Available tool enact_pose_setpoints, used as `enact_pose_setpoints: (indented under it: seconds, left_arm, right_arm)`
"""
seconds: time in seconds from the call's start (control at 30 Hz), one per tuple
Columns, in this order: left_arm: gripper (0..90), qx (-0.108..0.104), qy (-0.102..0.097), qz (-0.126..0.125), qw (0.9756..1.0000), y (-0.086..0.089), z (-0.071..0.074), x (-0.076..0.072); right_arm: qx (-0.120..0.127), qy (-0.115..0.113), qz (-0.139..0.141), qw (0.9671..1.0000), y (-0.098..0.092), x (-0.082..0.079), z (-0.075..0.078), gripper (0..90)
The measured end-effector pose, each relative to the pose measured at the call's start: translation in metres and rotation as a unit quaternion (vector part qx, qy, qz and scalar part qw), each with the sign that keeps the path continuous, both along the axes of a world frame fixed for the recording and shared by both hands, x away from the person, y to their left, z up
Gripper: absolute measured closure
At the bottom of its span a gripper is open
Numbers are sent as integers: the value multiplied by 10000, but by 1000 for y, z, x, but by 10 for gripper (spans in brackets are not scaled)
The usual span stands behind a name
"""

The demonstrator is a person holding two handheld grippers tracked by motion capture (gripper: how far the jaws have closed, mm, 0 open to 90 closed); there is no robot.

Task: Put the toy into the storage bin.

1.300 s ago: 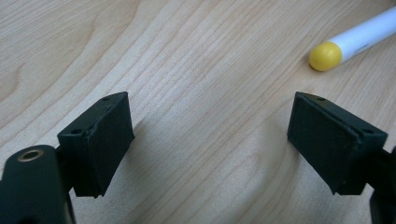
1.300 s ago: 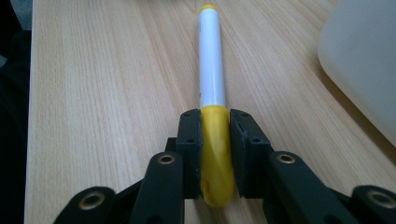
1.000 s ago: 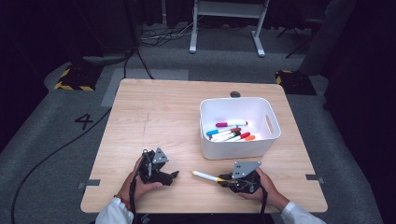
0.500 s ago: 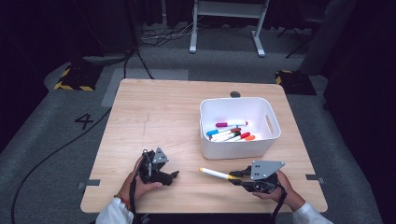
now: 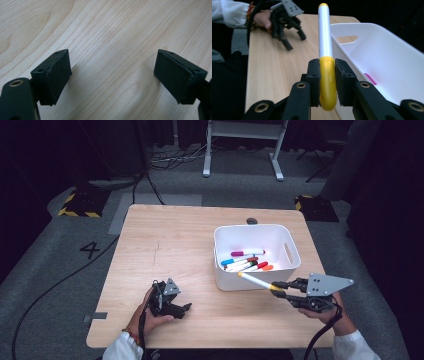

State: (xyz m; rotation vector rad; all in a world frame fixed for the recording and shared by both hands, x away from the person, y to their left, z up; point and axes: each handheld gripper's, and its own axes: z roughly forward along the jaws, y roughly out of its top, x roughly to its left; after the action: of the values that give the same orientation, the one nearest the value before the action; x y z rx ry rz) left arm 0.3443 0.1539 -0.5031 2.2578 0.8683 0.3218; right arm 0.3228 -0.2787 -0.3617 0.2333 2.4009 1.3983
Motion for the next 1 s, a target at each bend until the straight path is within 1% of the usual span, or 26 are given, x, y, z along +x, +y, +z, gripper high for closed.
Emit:
enact_pose_setpoints:
  seconds: [0.1,0.2,0.37,0.5,0.6,0.8,1.0]
  left_arm:
    - [144,0,2,3,10000,0,0,0]
    - [144,5,-2,3,10000,0,0,0]
    - [144,4,-1,2,10000,0,0,0]
    - [144,0,2,2,10000,0,0,0]
    - [144,0,2,3,10000,0,0,0]
    - [144,1,3,2,10000,0,0,0]
    - [144,0,2,1,10000,0,0,0]
  right_arm:
    - [-3,-22,-124,9999,-9,11,13,754]
    - [-106,-92,-279,9995,-13,20,21,754]
    - [-182,-160,-379,9990,-15,29,28,754]
    - [-294,-221,-449,9983,-13,36,32,754]
    - [-319,-235,-494,9980,-12,44,36,754]
    - [-459,-161,-588,9971,-8,65,40,754]
    - [-456,97,-657,9968,-8,91,41,754]
